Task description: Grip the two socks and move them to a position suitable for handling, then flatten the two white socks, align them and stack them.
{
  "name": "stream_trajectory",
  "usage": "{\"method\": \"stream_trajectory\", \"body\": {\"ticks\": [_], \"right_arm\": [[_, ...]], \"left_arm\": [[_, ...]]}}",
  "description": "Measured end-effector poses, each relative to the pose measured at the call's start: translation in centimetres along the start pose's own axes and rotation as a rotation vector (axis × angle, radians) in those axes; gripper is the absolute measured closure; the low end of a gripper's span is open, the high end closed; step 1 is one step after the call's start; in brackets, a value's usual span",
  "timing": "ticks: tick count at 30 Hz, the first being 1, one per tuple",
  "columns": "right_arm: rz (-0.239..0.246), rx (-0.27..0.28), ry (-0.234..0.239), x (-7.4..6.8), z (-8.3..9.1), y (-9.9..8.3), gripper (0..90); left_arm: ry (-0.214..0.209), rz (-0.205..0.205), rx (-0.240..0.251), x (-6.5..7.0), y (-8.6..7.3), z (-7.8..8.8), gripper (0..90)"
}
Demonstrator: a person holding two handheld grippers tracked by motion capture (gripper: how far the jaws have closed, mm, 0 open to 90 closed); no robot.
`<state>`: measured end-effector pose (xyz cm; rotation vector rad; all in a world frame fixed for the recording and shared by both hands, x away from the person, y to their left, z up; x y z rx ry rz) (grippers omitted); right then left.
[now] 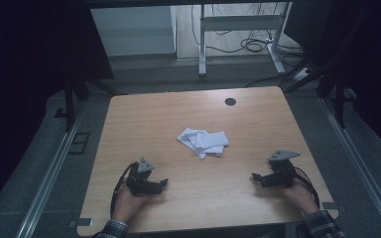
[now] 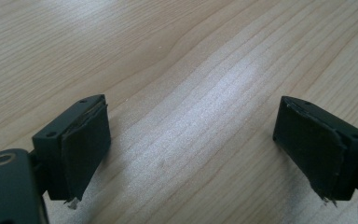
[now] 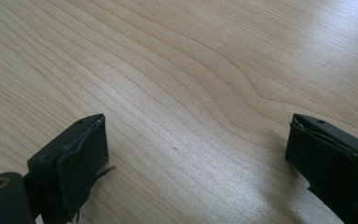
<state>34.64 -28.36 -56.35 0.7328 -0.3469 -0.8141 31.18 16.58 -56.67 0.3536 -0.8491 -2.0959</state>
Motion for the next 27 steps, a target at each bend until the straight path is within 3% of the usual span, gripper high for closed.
{"method": "stream_trajectory", "body": {"ticks": [27], "right_arm": [[0.000,-0.021,0.002,-0.09,-0.06,0.26,5.6]], "left_arm": [[0.001,0.003,0.001,0.01,0.02,-0.04,10.9]]}}
Point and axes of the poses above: each handheld gripper's, and its own axes: z roughly backward along the jaws, y roughly out of its top, x roughly to its right, the point moved 3 cm from there along -z, roughly forward along the jaws, and after that the axes turned 1 degree about -y, right-handed, at the moved point
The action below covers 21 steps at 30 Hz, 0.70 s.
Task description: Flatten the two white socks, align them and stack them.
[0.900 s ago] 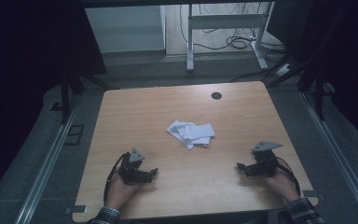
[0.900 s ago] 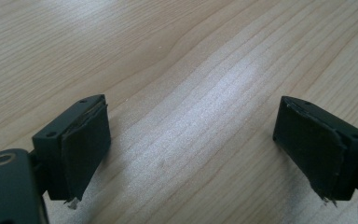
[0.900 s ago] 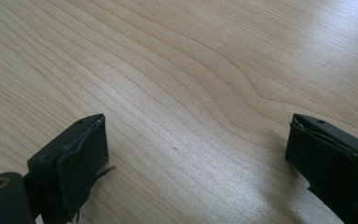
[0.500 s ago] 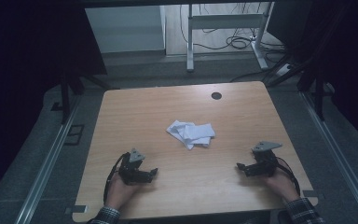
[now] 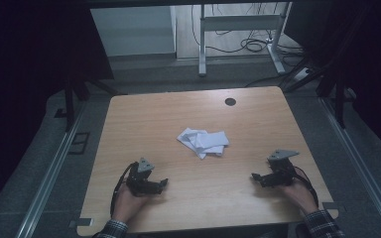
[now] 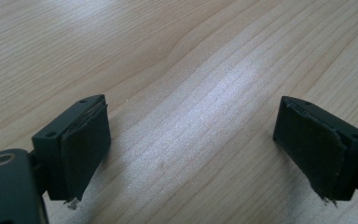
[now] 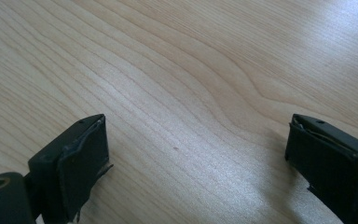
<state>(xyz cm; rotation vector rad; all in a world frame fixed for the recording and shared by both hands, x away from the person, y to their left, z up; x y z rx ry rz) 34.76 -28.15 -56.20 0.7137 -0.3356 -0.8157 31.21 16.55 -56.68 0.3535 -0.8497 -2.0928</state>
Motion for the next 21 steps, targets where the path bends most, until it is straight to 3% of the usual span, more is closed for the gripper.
{"method": "stream_trajectory", "body": {"ticks": [7,10,21], "right_arm": [[0.006,-0.001,0.014,-0.3,0.0,0.2,5.9],[-0.015,-0.003,0.024,-0.3,0.3,0.4,6.8],[-0.025,0.030,0.052,-0.3,0.8,1.4,7.3]], "left_arm": [[0.004,0.004,0.001,0.0,0.0,0.0,11.0],[0.006,0.007,0.001,0.1,0.0,0.0,11.0],[0.007,0.008,0.001,0.0,0.1,-0.1,10.9]]}}
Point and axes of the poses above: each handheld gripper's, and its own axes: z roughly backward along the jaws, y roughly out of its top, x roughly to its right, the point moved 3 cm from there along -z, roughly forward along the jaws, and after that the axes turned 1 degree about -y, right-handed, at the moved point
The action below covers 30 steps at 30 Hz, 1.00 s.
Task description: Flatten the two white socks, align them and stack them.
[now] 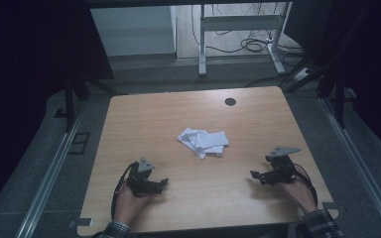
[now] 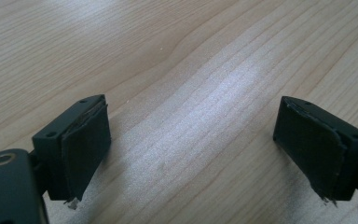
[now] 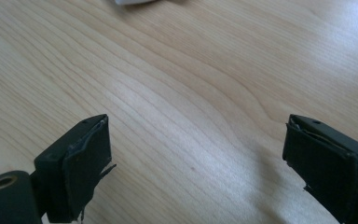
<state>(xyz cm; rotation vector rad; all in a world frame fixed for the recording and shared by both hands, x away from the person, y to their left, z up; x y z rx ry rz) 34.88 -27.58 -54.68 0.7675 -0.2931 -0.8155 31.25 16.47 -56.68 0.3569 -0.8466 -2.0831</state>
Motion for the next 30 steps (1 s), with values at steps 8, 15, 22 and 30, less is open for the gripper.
{"method": "stream_trajectory", "body": {"ticks": [8,15,22,30], "right_arm": [[-0.046,0.019,0.041,-0.1,-0.1,1.3,8.0],[-0.052,0.009,0.059,-0.2,-0.2,2.5,8.8],[-0.067,0.013,0.049,-0.2,-0.7,4.0,9.3],[-0.085,-0.013,0.075,-0.8,-2.1,6.4,9.1]], "left_arm": [[0.000,-0.001,0.001,0.0,0.0,0.0,11.0],[-0.001,-0.001,0.001,0.0,0.0,0.0,11.0],[-0.001,0.000,0.002,0.0,0.0,-0.1,11.0],[-0.001,-0.001,0.001,0.0,0.0,0.0,11.0]]}}
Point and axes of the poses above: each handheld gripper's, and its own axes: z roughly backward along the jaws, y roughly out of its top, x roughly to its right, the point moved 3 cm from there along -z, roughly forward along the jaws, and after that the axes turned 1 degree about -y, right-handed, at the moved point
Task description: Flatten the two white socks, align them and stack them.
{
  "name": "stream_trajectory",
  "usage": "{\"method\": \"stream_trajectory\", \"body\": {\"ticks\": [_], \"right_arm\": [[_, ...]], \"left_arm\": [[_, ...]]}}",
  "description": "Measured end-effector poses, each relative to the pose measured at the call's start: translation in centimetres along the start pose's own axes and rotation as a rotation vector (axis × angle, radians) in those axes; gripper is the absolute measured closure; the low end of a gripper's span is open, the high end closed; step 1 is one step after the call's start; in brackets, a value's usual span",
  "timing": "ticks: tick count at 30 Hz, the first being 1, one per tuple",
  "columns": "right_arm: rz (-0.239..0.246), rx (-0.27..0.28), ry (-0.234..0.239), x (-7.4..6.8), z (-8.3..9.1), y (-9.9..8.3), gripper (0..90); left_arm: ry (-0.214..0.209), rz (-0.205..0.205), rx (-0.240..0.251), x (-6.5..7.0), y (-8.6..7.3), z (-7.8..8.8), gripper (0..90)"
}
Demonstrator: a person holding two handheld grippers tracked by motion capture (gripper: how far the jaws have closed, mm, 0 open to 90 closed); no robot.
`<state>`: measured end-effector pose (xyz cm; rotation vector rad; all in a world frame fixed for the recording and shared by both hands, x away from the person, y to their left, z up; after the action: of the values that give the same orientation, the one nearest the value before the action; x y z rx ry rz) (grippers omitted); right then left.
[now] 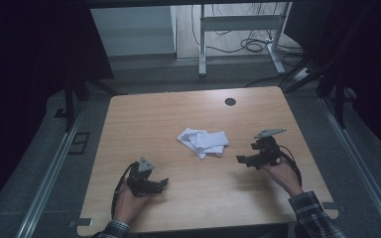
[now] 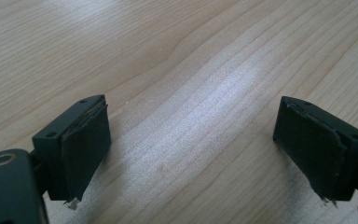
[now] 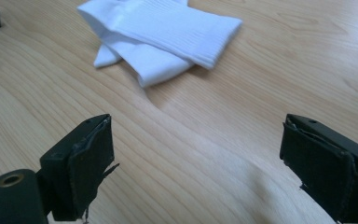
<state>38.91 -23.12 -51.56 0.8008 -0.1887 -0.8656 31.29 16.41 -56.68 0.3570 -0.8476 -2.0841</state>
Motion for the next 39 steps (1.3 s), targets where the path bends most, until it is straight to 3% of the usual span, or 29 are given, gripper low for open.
{"method": "stream_trajectory", "body": {"ticks": [4,10,12,17,20,23,25,29,39], "right_arm": [[-0.019,-0.003,0.007,-0.4,-0.5,1.3,9.1],[-0.030,-0.012,-0.026,-0.3,-1.4,2.8,8.8],[-0.028,-0.008,-0.049,-0.2,-1.9,3.5,14.6],[-0.030,-0.002,-0.052,-0.2,-2.3,4.4,26.3],[-0.021,-0.020,-0.059,-0.3,-3.0,5.4,37.8],[-0.019,-0.029,-0.065,-0.2,-3.4,5.7,40.4],[-0.025,-0.031,-0.065,0.0,-4.2,6.2,50.5],[-0.036,-0.053,-0.065,0.0,-5.2,6.5,57.8],[-0.065,-0.107,-0.098,0.4,-8.2,6.0,51.7]], "left_arm": [[0.000,0.000,-0.001,0.0,0.0,0.0,11.0],[0.000,0.000,0.001,0.0,0.0,0.0,11.0],[0.000,0.000,0.001,0.0,0.0,0.0,11.0],[0.000,-0.001,0.000,0.0,0.0,0.0,11.0],[0.000,-0.001,0.000,0.0,0.0,0.0,11.0],[0.000,-0.001,0.000,0.0,0.0,0.0,11.0],[0.000,-0.001,0.000,0.0,0.0,0.0,11.0],[0.000,-0.002,0.000,0.0,0.0,0.0,11.0],[-0.003,-0.004,0.000,0.0,0.0,0.0,11.0]]}}
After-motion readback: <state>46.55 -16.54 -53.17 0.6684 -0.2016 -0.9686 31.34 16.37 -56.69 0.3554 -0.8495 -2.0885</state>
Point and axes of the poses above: each handheld gripper's, and its own axes: z roughly backward along the jaws, y roughly out of its top, x roughly to its right, the point moved 3 cm from there along -z, roughly forward along the jaws, and after that the axes turned 1 degree about -y, right-handed, at the moved point
